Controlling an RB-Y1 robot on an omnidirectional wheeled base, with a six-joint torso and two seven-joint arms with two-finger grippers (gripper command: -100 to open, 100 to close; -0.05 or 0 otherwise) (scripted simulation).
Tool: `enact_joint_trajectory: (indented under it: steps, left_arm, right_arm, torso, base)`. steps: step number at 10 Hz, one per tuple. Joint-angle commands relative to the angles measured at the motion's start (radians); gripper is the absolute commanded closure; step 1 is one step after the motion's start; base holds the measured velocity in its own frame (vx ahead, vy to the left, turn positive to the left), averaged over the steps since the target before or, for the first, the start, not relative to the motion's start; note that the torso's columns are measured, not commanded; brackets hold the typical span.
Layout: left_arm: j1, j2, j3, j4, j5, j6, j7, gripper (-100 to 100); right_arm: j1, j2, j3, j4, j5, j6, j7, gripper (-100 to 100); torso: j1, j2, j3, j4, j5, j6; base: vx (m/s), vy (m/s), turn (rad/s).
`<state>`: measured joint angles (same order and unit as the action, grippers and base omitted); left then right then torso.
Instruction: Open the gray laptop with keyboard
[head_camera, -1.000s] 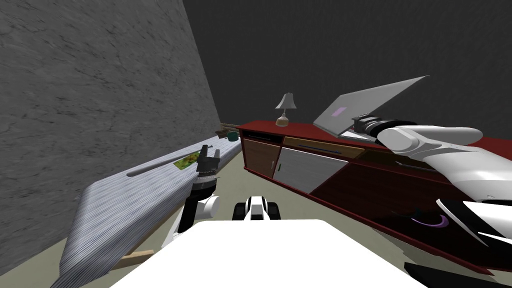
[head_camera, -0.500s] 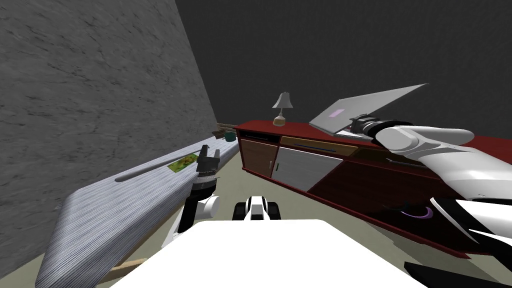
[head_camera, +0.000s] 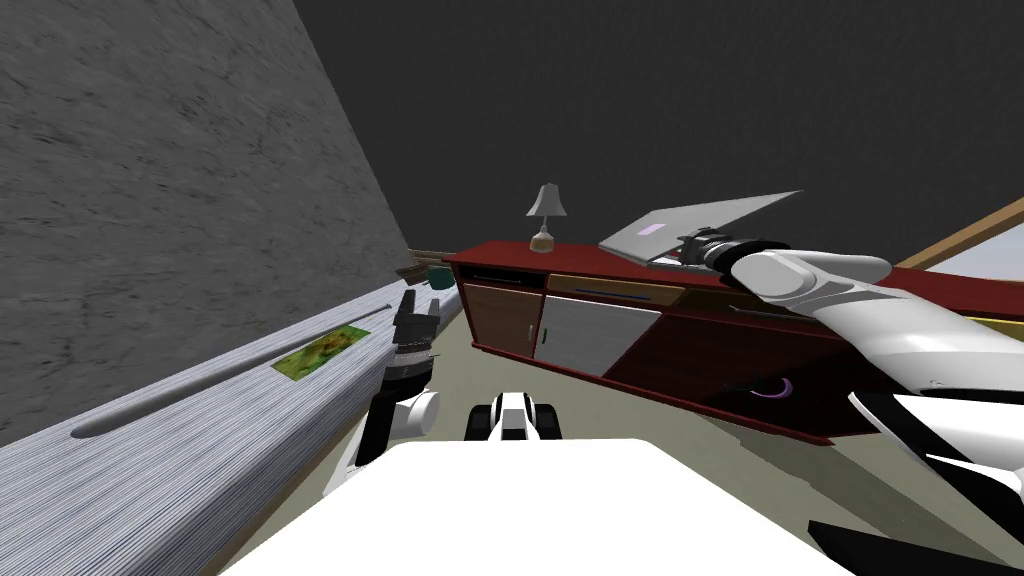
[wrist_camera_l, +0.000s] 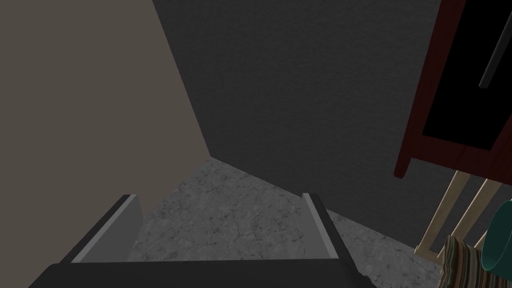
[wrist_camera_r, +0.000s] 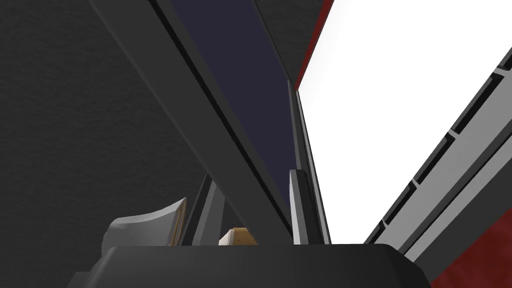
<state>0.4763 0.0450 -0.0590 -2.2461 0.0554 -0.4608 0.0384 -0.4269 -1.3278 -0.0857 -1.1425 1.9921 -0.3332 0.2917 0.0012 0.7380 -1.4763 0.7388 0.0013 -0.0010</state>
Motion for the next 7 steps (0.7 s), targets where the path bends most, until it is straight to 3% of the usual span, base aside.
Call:
enact_joint_trajectory:
  steps: [1,2,3,5,6,7]
  left_arm:
    - [0.0,0.0,0.0,0.0,0.0,0.0,0.0,0]
    - [0.0,0.0,0.0,0.0,0.0,0.0,0.0,0]
    - [0.0,0.0,0.0,0.0,0.0,0.0,0.0,0]
    - [0.0,0.0,0.0,0.0,0.0,0.0,0.0,0]
    - [0.0,0.0,0.0,0.0,0.0,0.0,0.0,0]
    - [0.0,0.0,0.0,0.0,0.0,0.0,0.0,0]
  right_arm:
    - [-0.015,0.003,0.04,-0.03,-0.07,0.015,-0.008,100]
    - [-0.015,0.003,0.04,-0.03,-0.073,0.015,-0.008,100]
    - [-0.028,0.007,0.072,-0.061,-0.111,0.021,-0.03,100]
    - [-0.028,0.007,0.072,-0.061,-0.111,0.021,-0.03,100]
    - [-0.04,-0.02,0.064,-0.059,-0.119,-0.01,-0.035,-100]
    - [-0.05,-0.038,0.058,-0.06,-0.121,-0.031,-0.045,-100]
  torso:
    - [-0.001,0.002,0.001,0.0,-0.001,-0.002]
    - [-0.002,0.002,0.002,0.001,-0.001,0.004]
    - [-0.001,0.002,0.002,0.0,-0.001,0.001]
    - [0.0,0.002,0.001,0.0,-0.001,0.0]
    - [0.001,0.002,0.001,0.0,0.0,-0.002]
    - [0.001,0.002,0.002,0.0,0.0,0.0]
  base:
    - [0.092,-0.016,-0.328]
    - [0.091,-0.001,-0.193]
    - [0.106,-0.012,-0.334]
    - [0.066,0.002,-0.077]
    - [0.019,-0.003,0.029]
    - [0.015,-0.011,0.007]
